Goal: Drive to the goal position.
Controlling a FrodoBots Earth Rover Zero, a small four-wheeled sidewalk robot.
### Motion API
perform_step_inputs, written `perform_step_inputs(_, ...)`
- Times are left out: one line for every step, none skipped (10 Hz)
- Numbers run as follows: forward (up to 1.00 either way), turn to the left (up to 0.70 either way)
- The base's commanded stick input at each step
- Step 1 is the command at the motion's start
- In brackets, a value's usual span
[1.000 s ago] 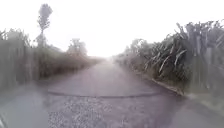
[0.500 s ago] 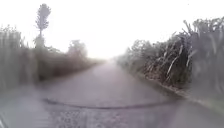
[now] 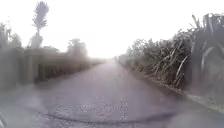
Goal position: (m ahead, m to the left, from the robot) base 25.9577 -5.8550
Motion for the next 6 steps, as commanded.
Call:
perform_step_inputs(0.70,0.00)
perform_step_inputs(0.70,0.00)
perform_step_inputs(0.70,0.00)
perform_step_inputs(0.70,0.00)
perform_step_inputs(0.70,0.00)
perform_step_inputs(0.70,-0.14)
